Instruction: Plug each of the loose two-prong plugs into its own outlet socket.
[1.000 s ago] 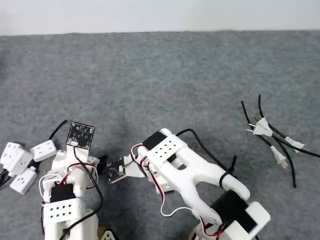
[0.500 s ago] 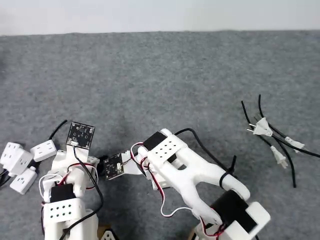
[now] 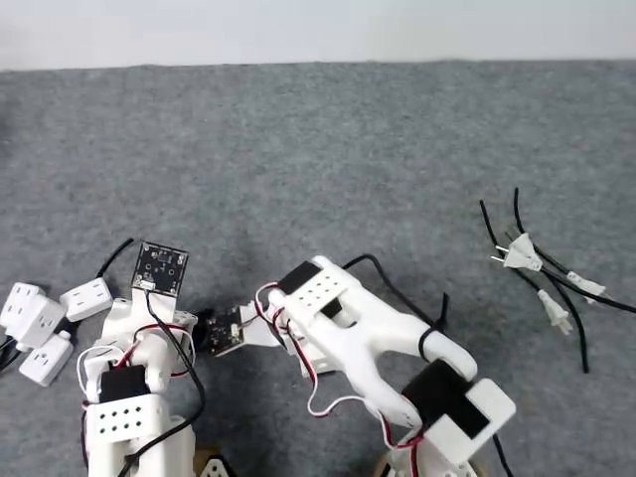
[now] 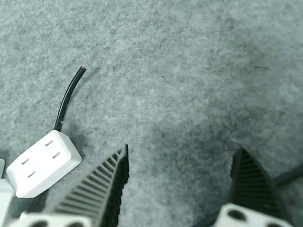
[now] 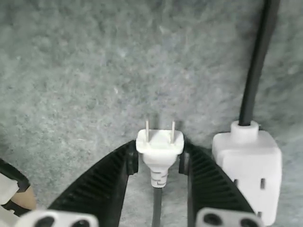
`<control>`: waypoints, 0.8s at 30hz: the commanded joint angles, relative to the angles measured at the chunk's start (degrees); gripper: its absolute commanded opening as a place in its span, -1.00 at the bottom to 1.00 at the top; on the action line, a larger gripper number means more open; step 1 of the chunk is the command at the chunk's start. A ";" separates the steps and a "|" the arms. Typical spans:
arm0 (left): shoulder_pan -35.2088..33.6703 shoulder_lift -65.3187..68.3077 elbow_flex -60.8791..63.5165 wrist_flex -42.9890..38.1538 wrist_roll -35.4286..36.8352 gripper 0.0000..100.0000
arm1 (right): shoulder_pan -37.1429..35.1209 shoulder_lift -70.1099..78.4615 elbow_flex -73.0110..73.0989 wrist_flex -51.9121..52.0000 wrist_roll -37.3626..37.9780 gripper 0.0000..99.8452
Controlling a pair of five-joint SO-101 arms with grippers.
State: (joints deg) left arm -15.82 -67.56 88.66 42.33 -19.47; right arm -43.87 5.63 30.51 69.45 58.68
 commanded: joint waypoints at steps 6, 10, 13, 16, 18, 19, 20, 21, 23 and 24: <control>0.26 -0.79 -0.40 -1.58 -0.35 -0.35 | -4.70 3.12 -7.03 -1.01 -0.70 -0.68; 0.26 -0.79 -0.40 -1.58 -0.35 -0.35 | -6.29 2.86 -7.21 -1.45 -2.81 -0.68; 0.26 -0.79 -0.40 -1.58 -0.35 -0.35 | -5.32 3.47 -8.88 -1.01 -3.16 -0.68; 0.26 -0.79 -0.40 -1.58 -0.35 -0.35 | -3.74 3.47 -8.88 -1.27 -3.08 -0.68; 0.26 -0.79 -0.40 -1.58 -0.35 -0.35 | -3.56 3.47 -8.97 -1.19 -3.16 -0.68; 0.26 -0.79 -0.40 -1.58 -0.35 -0.35 | -3.65 3.38 -9.05 -1.01 -3.34 -0.68; 0.26 -0.79 -0.40 -1.58 -0.35 -0.35 | -4.26 3.12 -9.05 -0.92 -3.34 -0.68; 0.26 -0.79 -0.40 -1.58 -0.35 -0.35 | -5.32 2.86 -8.97 -0.84 -3.34 -0.68; 0.26 -0.79 -0.40 -1.58 -0.35 -0.35 | -7.52 2.86 -9.32 0.75 -3.34 -0.68; 0.26 -0.79 -0.40 -1.58 -0.35 -0.35 | -8.57 2.86 -9.76 1.36 -3.34 -0.68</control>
State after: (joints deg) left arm -16.00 -67.65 88.66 42.33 -19.12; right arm -48.18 9.05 26.20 70.68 55.78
